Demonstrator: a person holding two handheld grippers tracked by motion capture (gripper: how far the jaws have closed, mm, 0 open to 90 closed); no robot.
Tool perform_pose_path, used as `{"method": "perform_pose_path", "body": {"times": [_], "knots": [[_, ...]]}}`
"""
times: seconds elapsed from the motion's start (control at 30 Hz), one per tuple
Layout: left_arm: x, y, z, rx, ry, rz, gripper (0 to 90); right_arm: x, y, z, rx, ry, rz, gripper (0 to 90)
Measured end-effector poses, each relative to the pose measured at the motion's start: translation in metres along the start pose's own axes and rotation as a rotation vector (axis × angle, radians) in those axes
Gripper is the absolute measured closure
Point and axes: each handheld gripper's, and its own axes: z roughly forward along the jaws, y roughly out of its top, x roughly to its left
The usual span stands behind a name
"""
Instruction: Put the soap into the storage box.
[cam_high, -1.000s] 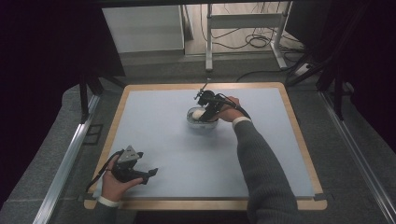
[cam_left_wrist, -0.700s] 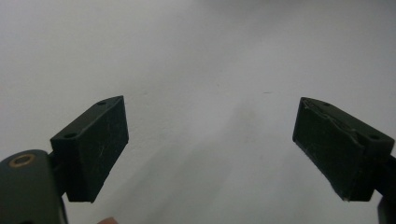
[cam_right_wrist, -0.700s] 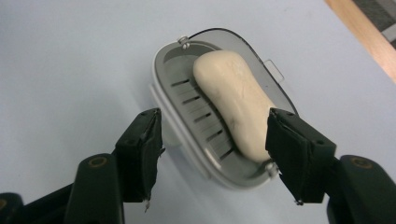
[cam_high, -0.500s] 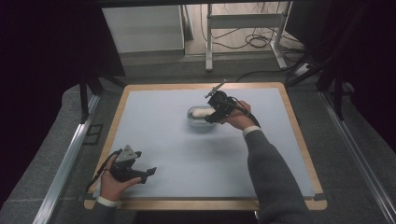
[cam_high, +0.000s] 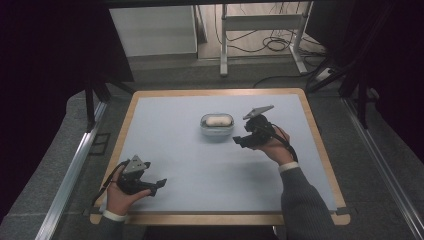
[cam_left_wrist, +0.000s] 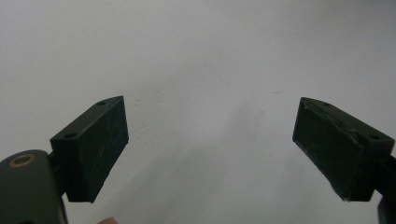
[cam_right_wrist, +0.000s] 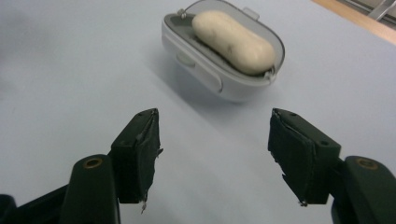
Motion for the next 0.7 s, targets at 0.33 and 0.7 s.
{"method": "perform_pose_path", "body": {"times": [0.33,0.7], "knots": [[0.000,0.000,0.000,0.002,0.004,0.002,11.0,0.010,-0.063,-0.021,-0.057,-0.094,0.043,31.7],[-0.002,0.002,0.000,-0.006,-0.012,0.003,11.0,0.005,-0.108,-0.034,-0.051,-0.132,0.113,27.5]]}}
